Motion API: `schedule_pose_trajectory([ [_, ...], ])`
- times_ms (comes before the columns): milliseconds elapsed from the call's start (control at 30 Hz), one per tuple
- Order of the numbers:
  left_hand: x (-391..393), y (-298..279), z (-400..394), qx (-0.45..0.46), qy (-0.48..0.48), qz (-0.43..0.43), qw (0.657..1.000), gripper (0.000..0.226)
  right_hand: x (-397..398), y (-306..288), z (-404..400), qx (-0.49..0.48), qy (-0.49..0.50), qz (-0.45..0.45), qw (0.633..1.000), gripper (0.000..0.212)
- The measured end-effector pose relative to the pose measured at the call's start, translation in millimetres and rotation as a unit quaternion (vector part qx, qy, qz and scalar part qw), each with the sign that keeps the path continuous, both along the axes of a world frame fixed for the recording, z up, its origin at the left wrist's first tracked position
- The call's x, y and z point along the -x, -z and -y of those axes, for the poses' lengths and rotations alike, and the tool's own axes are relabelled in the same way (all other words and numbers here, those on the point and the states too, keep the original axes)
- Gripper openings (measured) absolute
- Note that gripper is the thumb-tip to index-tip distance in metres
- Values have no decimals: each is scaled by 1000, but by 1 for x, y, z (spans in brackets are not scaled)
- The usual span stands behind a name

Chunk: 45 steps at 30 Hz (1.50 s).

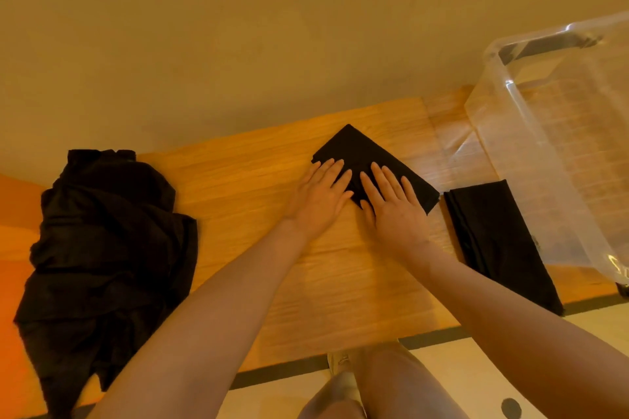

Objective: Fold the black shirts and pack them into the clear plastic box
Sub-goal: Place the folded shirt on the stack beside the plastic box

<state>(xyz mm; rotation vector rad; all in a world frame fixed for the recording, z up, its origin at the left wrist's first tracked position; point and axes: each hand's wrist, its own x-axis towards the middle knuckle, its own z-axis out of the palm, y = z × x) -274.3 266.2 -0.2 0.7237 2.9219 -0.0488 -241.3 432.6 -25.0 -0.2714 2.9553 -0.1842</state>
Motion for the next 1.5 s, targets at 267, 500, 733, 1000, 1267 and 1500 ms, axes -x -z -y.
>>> schedule_pose_trajectory([
  [267, 71, 3, -53, -52, -15, 41, 998, 51, 59, 3, -32, -10, 77, 9, 997, 54],
  [500, 113, 7, -88, -158, 35, 119, 980, 50, 70, 2, -49, 9, 179, 35, 983, 60],
  [733, 135, 14, -112, -224, 91, 130, 962, 45, 64, 0, -52, 41, 251, 28, 967, 65],
  [1000, 143, 15, -125, -201, 131, 110, 965, 46, 66, -3, -63, 59, 271, 32, 960, 58],
  [1267, 147, 11, -130, -161, 147, 98, 971, 47, 69, -5, -67, 50, 265, 47, 962, 60],
  [1500, 128, -2, -101, -114, 157, 66, 979, 50, 68, -18, -60, 52, 220, 13, 974, 73],
])
